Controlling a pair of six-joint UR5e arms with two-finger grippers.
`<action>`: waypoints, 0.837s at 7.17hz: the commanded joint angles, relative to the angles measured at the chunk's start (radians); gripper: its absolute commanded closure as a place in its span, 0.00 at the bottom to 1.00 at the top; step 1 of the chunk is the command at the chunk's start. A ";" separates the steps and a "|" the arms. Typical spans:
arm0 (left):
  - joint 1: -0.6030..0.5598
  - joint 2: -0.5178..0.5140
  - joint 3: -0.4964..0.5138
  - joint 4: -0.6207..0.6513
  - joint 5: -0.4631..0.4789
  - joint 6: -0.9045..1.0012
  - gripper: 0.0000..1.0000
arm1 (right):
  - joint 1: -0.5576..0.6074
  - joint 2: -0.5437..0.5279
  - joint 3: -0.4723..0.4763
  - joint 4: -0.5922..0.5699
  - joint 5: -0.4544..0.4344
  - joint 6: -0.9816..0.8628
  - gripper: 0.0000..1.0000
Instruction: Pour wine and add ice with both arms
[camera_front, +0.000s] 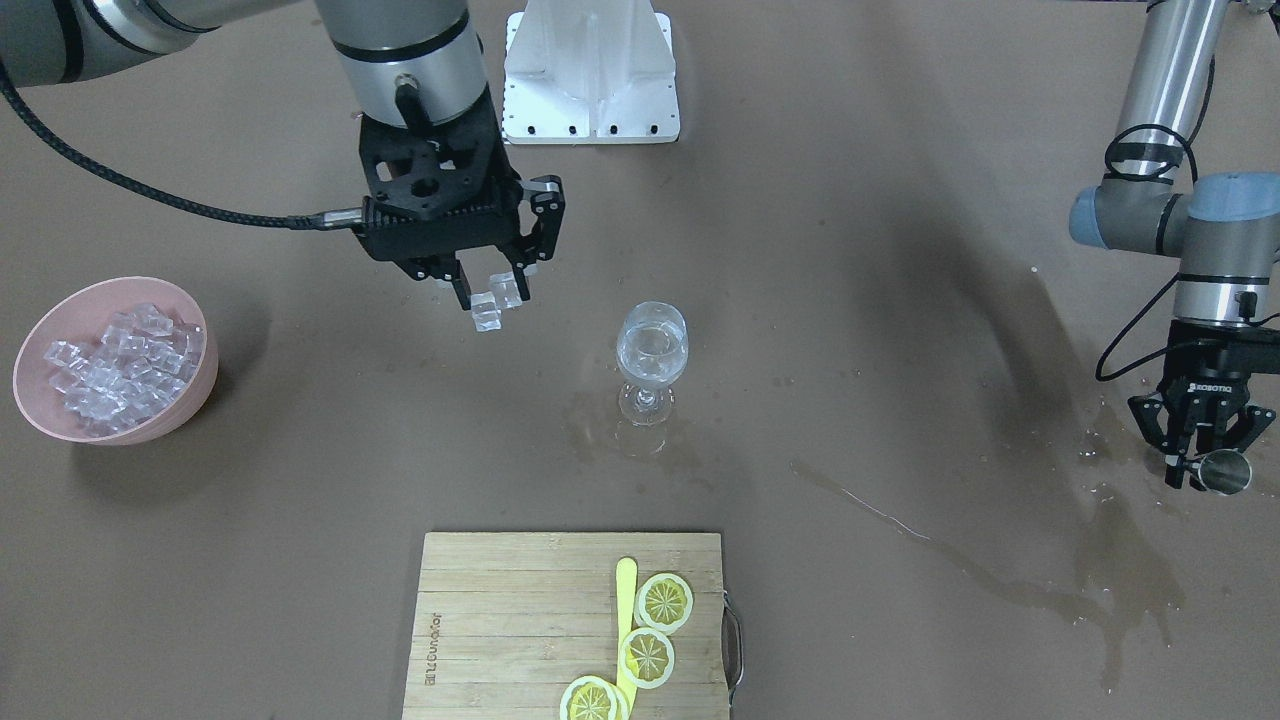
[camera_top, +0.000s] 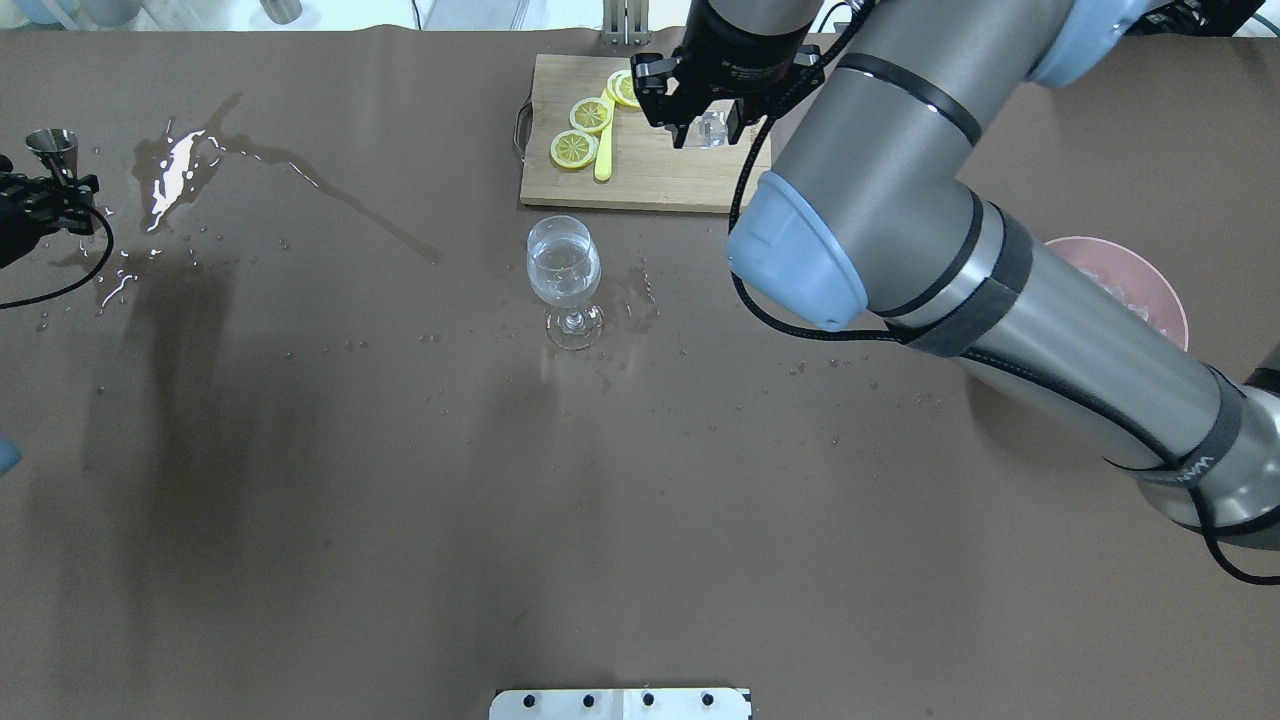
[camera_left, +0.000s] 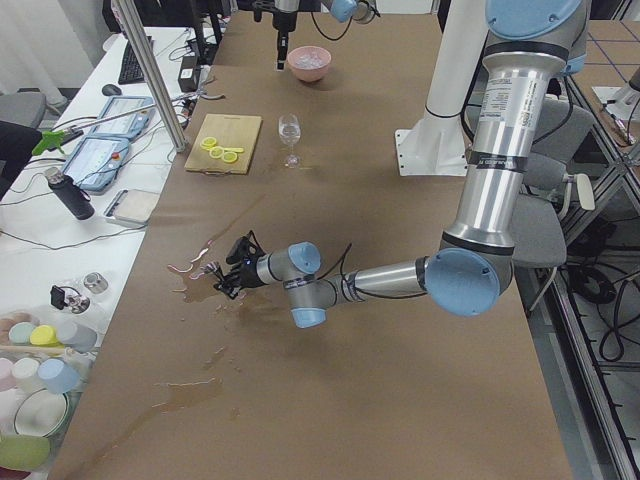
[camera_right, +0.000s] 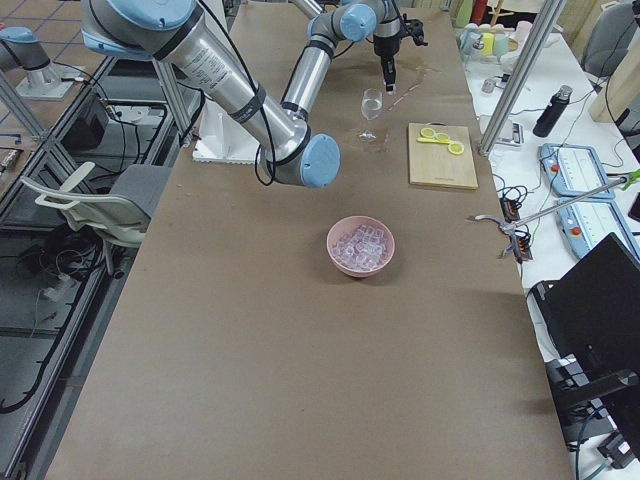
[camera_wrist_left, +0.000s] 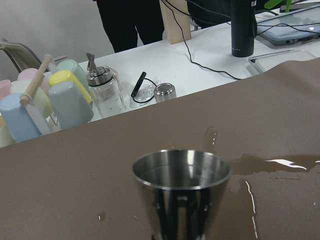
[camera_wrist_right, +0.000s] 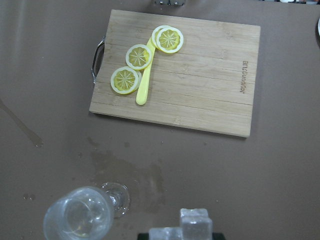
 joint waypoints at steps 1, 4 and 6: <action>0.007 0.009 0.050 -0.081 0.050 0.000 1.00 | -0.009 0.085 -0.158 0.087 0.003 0.003 1.00; 0.015 0.006 0.056 -0.094 0.061 -0.008 1.00 | -0.047 0.159 -0.303 0.154 -0.003 0.006 1.00; 0.027 0.004 0.064 -0.092 0.058 -0.009 1.00 | -0.081 0.159 -0.300 0.158 -0.004 0.036 1.00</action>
